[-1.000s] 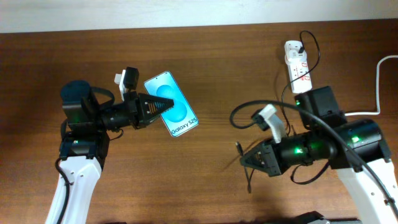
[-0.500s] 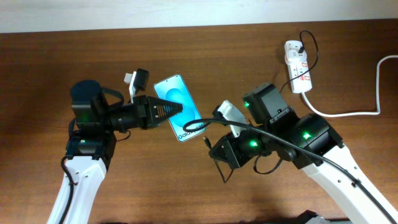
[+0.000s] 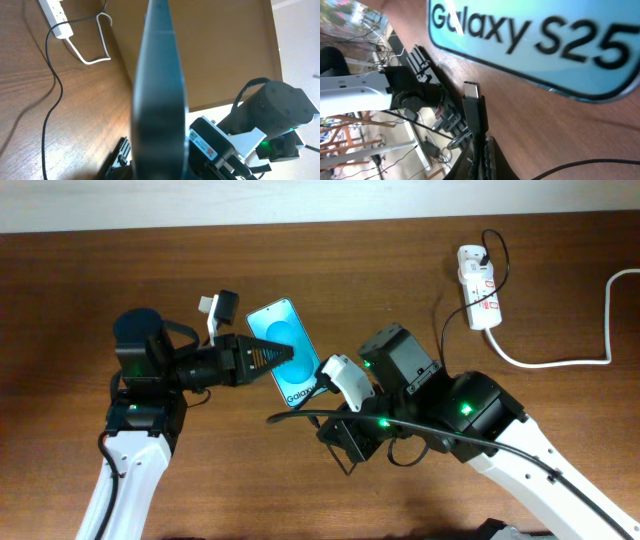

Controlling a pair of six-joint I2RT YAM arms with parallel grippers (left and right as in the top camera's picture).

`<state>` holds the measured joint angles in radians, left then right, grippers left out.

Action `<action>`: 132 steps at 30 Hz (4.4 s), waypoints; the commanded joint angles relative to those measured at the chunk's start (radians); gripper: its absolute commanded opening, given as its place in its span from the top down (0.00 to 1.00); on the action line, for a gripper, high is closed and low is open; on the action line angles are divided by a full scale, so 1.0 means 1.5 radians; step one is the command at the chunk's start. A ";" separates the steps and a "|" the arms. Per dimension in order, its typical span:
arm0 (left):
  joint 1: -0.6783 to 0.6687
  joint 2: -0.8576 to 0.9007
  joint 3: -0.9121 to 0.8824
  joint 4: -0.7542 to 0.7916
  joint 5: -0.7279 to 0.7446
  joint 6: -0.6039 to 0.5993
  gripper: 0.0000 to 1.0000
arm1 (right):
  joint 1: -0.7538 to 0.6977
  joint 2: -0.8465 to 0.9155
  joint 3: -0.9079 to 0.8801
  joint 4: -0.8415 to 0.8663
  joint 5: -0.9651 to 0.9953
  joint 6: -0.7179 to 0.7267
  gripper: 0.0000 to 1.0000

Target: Plug charger to phone and switch on socket

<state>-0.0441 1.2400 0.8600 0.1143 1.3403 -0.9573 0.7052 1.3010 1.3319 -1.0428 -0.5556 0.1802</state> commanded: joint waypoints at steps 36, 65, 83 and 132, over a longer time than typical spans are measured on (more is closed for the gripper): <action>-0.001 -0.004 0.010 0.003 0.034 0.041 1.00 | 0.003 -0.025 0.015 0.026 0.020 0.073 0.96; -0.002 -0.004 0.010 0.003 0.095 0.067 1.00 | 0.003 -0.024 0.015 0.132 0.065 0.075 0.96; -0.033 -0.004 0.005 -0.032 0.128 0.099 1.00 | 0.001 -0.015 0.015 0.277 0.045 0.078 0.96; -0.030 -0.004 0.005 0.171 0.135 0.099 1.00 | 0.000 -0.019 0.019 0.098 0.169 0.078 0.33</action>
<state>-0.0883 1.2503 0.8581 0.3431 1.4918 -0.8036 0.7101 1.2778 1.3521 -0.8864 -0.3634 0.3092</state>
